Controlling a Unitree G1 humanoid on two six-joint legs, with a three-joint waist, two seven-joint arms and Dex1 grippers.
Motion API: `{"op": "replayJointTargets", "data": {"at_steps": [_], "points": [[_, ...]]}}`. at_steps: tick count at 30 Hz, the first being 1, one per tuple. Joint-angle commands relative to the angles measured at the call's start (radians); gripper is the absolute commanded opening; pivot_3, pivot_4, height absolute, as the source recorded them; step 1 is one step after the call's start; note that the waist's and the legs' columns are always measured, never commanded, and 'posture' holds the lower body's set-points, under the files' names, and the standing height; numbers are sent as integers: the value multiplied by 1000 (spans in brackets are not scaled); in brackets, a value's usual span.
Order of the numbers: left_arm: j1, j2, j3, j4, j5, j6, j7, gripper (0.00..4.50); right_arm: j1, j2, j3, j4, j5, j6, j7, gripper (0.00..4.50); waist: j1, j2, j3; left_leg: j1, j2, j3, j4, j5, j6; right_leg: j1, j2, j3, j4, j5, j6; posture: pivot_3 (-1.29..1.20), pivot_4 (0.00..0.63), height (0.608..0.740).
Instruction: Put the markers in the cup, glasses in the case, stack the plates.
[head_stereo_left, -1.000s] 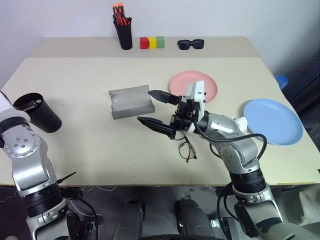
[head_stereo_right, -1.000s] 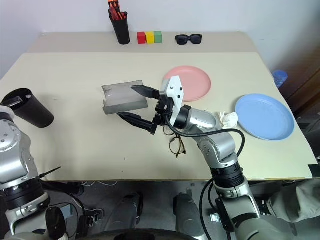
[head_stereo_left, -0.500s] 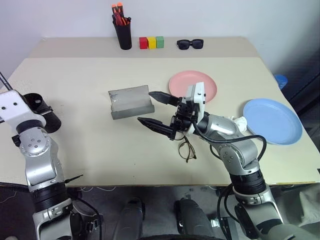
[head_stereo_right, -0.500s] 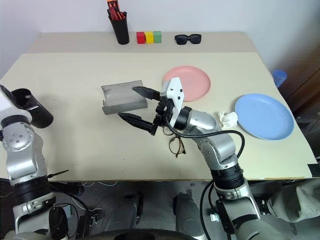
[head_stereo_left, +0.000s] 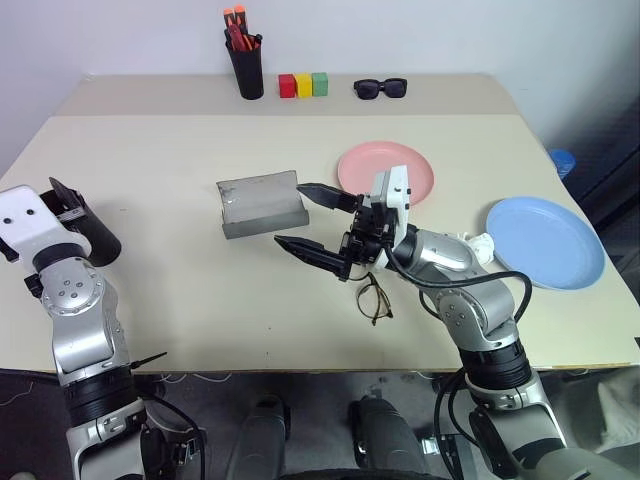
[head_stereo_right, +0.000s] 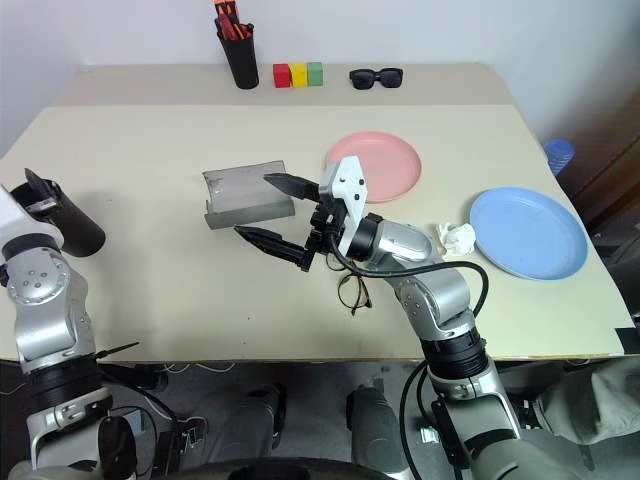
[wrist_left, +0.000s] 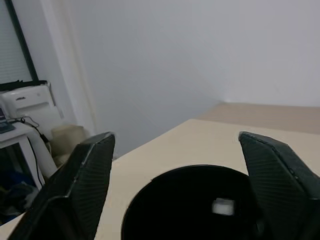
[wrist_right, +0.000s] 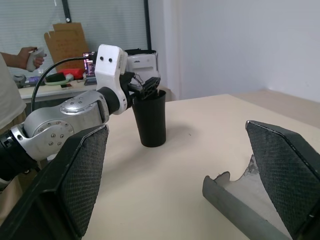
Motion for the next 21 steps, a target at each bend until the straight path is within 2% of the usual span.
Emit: {"op": "replayJointTargets", "data": {"at_steps": [1,4,7,10,11,13,17,21], "points": [[1,2,5,-21,6,-14,11,3747,-4,7,-2,-38,8,-18,3,4500,0,0,0,0,0,0,0,0,0,0,0,0,0,0,0,0,150,740],[-26,1,0,-49,-21,-13,-6,3747,-5,4,-2,-38,10,-16,4,4500,0,0,0,0,0,0,0,0,0,0,0,0,0,0,0,0,150,740],[-91,30,-85,-118,-87,20,-142,3747,-5,-5,-8,-37,9,-14,6,4500,6,0,0,0,0,0,0,0,0,0,0,0,0,0,0,0,150,740],[-126,85,-217,-178,-150,110,-341,4455,-13,-21,-21,-23,2,-15,8,4500,6,-1,0,0,0,-1,0,0,0,2,0,-1,-2,0,0,0,150,740],[-130,112,-272,-197,-178,161,-422,4455,-18,-32,-28,-15,-4,-14,10,4500,3,-1,0,0,0,-1,0,0,0,3,0,-1,-3,0,0,0,150,740],[-133,178,-359,-226,-227,320,-547,4455,-32,-78,-30,4,-30,-4,22,4500,-2,0,0,0,0,0,0,0,0,3,0,-1,-4,0,0,0,150,740],[-162,294,-466,-197,-233,484,-689,4455,-41,-213,-14,35,-92,-6,90,4500,-20,1,1,0,0,0,-3,0,0,1,1,-1,-3,0,0,0,150,740],[-218,385,-535,-114,-250,567,-844,4455,-27,-347,-30,29,-110,16,166,4500,-27,1,1,0,0,0,-3,0,0,0,1,0,-2,0,0,0,150,740]]}}
